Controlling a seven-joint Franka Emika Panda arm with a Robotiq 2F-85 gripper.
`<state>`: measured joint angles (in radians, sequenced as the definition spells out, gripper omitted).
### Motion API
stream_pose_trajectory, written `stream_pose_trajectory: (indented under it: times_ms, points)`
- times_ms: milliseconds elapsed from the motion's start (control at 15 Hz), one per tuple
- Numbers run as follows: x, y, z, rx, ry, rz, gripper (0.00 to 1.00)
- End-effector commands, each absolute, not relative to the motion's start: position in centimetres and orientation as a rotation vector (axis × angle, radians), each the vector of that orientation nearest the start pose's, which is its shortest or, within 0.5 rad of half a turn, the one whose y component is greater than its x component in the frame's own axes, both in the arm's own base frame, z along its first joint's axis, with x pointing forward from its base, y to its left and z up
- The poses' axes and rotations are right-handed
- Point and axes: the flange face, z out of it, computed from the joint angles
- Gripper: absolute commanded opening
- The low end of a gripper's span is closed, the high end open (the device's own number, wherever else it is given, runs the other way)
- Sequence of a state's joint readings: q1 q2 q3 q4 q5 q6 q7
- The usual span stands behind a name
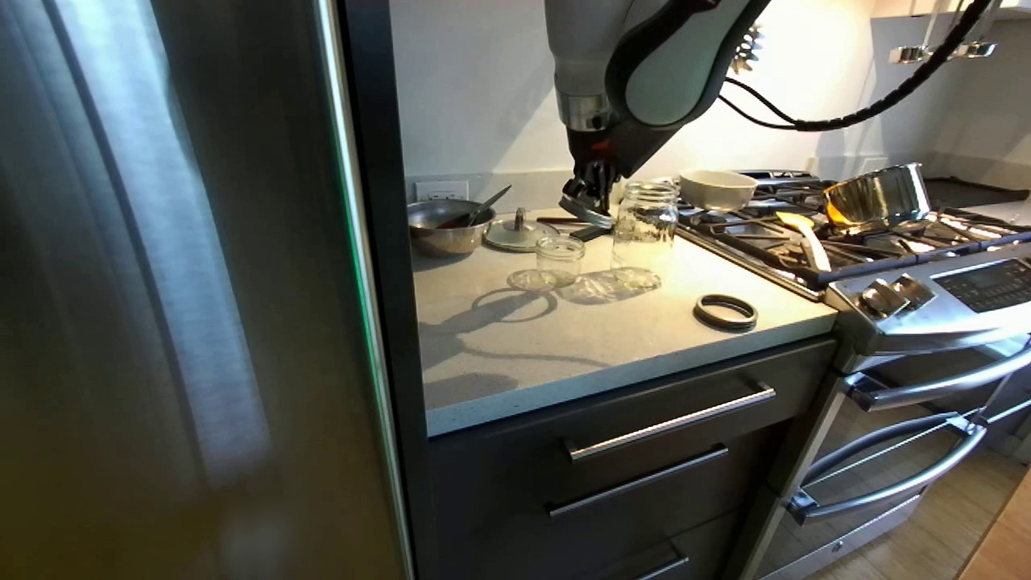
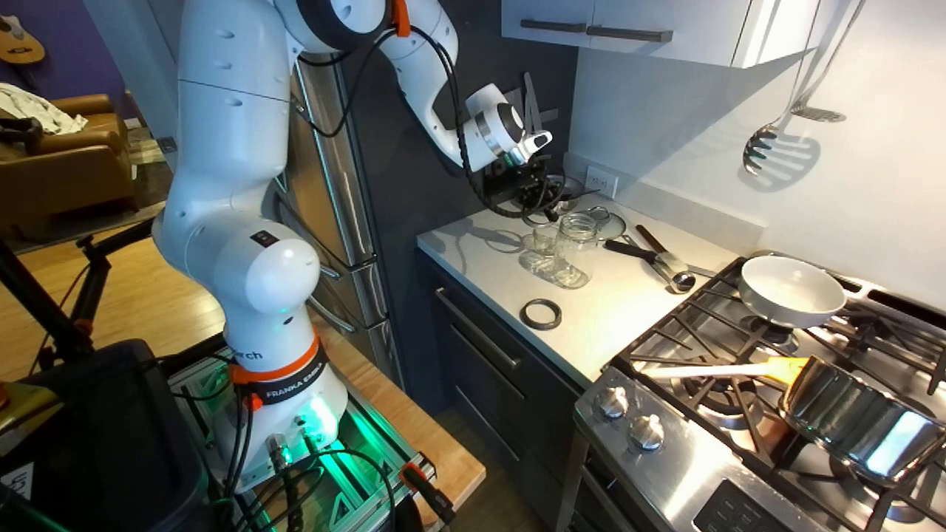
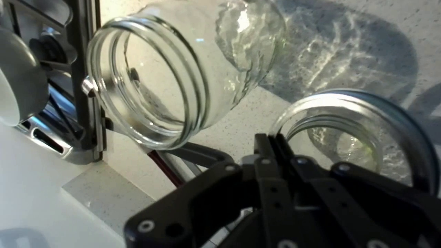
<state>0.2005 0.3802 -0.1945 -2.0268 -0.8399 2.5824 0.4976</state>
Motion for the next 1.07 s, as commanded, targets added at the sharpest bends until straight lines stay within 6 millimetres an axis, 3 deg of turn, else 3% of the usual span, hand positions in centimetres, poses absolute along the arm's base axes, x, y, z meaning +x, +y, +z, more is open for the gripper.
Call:
stream_pose_trajectory:
  times_ms: [0, 533, 1000]
  points:
    - [62.0, 2.8, 26.0, 2.482, 0.287, 0.386, 0.01]
    - [62.0, 4.4, 23.9, 2.321, 0.344, 0.340, 0.01]
    - [62.9, 6.3, 22.1, 2.294, 0.421, 0.322, 0.01]
